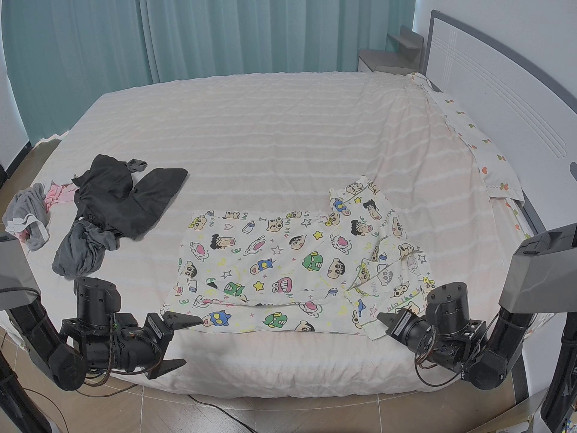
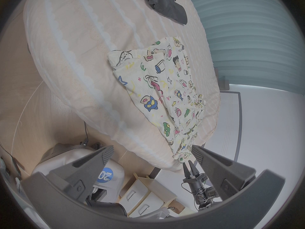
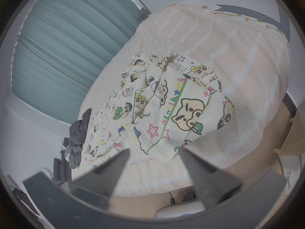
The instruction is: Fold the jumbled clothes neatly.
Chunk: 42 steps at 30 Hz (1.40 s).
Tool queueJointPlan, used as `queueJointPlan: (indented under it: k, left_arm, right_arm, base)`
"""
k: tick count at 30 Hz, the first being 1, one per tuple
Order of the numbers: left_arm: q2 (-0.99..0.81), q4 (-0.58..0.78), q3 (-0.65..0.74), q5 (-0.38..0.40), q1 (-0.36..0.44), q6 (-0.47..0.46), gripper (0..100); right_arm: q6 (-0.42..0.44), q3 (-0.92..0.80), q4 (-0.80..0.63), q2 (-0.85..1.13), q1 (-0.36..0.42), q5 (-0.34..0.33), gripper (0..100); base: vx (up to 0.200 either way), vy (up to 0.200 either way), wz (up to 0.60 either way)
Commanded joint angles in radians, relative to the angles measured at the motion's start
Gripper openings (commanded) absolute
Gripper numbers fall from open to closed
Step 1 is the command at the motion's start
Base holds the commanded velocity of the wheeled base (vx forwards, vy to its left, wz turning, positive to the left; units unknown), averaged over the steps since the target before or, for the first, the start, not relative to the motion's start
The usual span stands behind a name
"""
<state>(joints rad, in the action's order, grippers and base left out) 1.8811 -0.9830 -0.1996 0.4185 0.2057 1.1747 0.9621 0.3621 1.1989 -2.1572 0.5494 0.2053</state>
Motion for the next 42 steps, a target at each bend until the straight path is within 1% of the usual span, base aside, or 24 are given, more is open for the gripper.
queueJointPlan:
  k: [1,2,5,7,11,12,14,15,16,19,20,21,22,24,26,31,33,36,42]
  left_arm:
    - [0.006,0.000,-0.001,0.000,0.000,0.000,100]
    - [0.006,0.000,-0.001,0.000,0.000,0.000,100]
    - [0.006,0.000,-0.001,0.000,0.000,0.000,100]
    - [0.006,0.000,-0.001,0.000,0.000,0.000,100]
    - [0.006,0.000,0.000,0.000,0.000,-0.001,100]
    - [0.006,0.000,0.000,0.000,0.000,-0.001,100]
    - [0.006,0.000,0.000,0.000,0.000,-0.001,100]
    - [0.006,0.000,0.000,0.000,0.000,-0.001,100]
    - [0.006,0.000,-0.001,0.000,0.000,-0.001,100]
    - [0.006,0.000,-0.001,0.000,0.000,-0.001,100]
    - [0.006,0.000,-0.001,0.000,0.000,-0.001,100]
    - [0.006,0.000,0.000,0.000,0.000,-0.001,100]
    - [0.006,0.000,-0.001,0.000,0.000,-0.001,100]
    - [0.006,0.000,0.000,0.000,0.000,-0.001,100]
    - [0.006,0.000,-0.001,0.000,0.000,-0.001,100]
    - [0.006,0.000,0.000,0.000,0.001,-0.003,100]
    - [0.007,0.000,0.000,0.000,0.001,-0.004,100]
    - [0.006,0.000,0.000,0.000,0.001,-0.004,100]
    - [0.006,0.000,0.000,0.000,0.001,-0.004,100]
  right_arm:
    - [-0.003,-0.052,0.045,0.002,0.001,0.002,100]
    - [-0.005,-0.057,0.050,0.002,0.001,0.002,100]
    - [-0.011,-0.120,0.129,0.005,-0.005,0.008,100]
    - [-0.028,-0.144,0.179,0.004,-0.028,0.009,100]
    - [-0.146,-0.150,0.252,-0.006,-0.132,-0.012,100]
    - [-0.189,-0.152,0.272,-0.004,-0.158,-0.032,100]
    - [-0.246,-0.157,0.283,0.000,-0.183,-0.080,100]
    - [-0.313,-0.160,0.289,0.000,-0.206,-0.142,100]
    - [-0.358,-0.161,0.291,-0.003,-0.223,-0.182,100]
    - [-0.464,-0.149,0.291,-0.013,-0.259,-0.290,100]
    - [-0.485,-0.147,0.291,-0.018,-0.266,-0.313,100]
    - [-0.533,-0.135,0.291,-0.029,-0.282,-0.357,100]
    - [-0.569,-0.120,0.289,-0.039,-0.296,-0.386,100]
    - [-0.629,-0.094,0.280,-0.055,-0.324,-0.422,100]
    - [-0.669,-0.068,0.274,-0.076,-0.344,-0.440,100]
    - [-0.726,-0.020,0.264,-0.104,-0.378,-0.443,100]
    - [-0.749,0.017,0.218,-0.110,-0.391,-0.466,100]
    - [-0.754,0.047,0.176,-0.107,-0.394,-0.500,100]
    - [-0.755,0.109,0.149,-0.113,-0.394,-0.503,100]
  base:
    - [0.000,0.000,0.00]
    - [0.000,0.000,0.00]
    - [0.000,0.000,0.00]
    - [0.000,0.000,0.00]
    - [0.000,0.000,0.00]
    - [0.000,0.000,0.00]
    - [0.000,0.000,0.00]
    - [0.000,0.000,0.00]
    - [0.000,0.000,0.00]
    - [0.000,0.000,0.00]
    - [0.000,0.000,0.00]
    - [0.000,0.000,0.00]
    - [0.000,0.000,0.00]
    - [0.000,0.000,0.00]
    - [0.000,0.000,0.00]
    - [0.000,0.000,0.00]
    - [0.000,0.000,0.00]
    - [0.000,0.000,0.00]
    - [0.000,0.000,0.00]
